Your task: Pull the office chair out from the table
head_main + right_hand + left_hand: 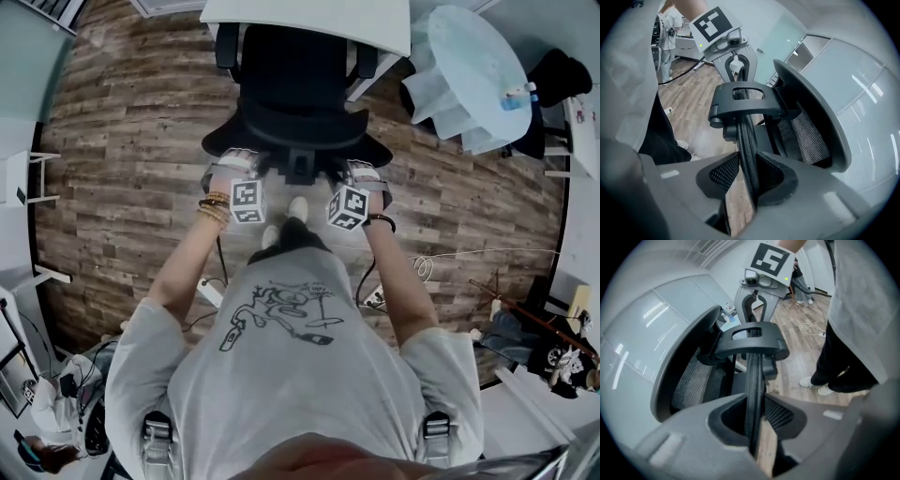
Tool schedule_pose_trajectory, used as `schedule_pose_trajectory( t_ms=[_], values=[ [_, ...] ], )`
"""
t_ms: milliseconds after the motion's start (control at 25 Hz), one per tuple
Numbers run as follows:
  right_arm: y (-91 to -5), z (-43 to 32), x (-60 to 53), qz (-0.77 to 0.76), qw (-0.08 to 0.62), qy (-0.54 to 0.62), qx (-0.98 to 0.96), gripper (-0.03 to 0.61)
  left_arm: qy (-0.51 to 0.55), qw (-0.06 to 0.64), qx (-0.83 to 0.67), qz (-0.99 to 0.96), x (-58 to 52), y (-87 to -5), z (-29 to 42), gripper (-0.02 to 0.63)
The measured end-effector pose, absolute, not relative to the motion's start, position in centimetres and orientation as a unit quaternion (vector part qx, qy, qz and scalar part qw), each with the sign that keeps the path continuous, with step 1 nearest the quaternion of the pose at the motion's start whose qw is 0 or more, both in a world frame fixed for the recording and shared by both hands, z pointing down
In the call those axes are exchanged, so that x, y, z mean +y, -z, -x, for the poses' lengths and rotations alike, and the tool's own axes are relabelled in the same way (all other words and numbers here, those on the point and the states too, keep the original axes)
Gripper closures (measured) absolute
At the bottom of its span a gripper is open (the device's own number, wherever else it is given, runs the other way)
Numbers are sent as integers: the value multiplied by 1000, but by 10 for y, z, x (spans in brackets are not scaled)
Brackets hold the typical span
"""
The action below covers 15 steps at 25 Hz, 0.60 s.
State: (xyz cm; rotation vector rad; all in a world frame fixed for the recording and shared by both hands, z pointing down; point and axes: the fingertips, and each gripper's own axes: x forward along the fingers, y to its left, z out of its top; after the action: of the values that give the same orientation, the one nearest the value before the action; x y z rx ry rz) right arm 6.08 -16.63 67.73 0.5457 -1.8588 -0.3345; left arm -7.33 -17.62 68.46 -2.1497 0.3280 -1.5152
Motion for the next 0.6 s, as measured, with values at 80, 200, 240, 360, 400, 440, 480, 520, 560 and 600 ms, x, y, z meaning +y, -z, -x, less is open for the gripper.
schedule_pose_trajectory(
  t_ms=[80,200,240,360,400,440,480,520,560,600],
  values=[
    [-678,-58,-160,-236,554,144,-785,459,554,243,120,787,-169,-681,75,515],
    [-678,-55,-146,-241,555,141,-783,456,554,242,119,787,-155,-681,79,515],
    [-678,-53,-142,-243,556,141,-783,456,555,242,119,787,-150,-681,80,515],
    [-677,-48,-127,-250,556,147,-779,454,553,243,119,788,-136,-680,86,515],
    [-677,-46,-122,-254,555,150,-778,453,552,243,119,789,-131,-680,88,515],
    [-676,-44,-117,-257,555,153,-776,453,551,243,119,789,-125,-679,90,515],
    [-676,-43,-112,-259,555,155,-775,451,550,244,119,790,-120,-680,91,515],
    [-676,-43,-106,-261,556,155,-774,449,549,246,118,790,-114,-680,91,514],
    [-677,-42,-100,-261,556,156,-774,449,548,249,118,789,-109,-681,91,514],
    [-678,-42,-94,-261,556,156,-774,449,548,251,117,789,-103,-682,92,514]
  ],
)
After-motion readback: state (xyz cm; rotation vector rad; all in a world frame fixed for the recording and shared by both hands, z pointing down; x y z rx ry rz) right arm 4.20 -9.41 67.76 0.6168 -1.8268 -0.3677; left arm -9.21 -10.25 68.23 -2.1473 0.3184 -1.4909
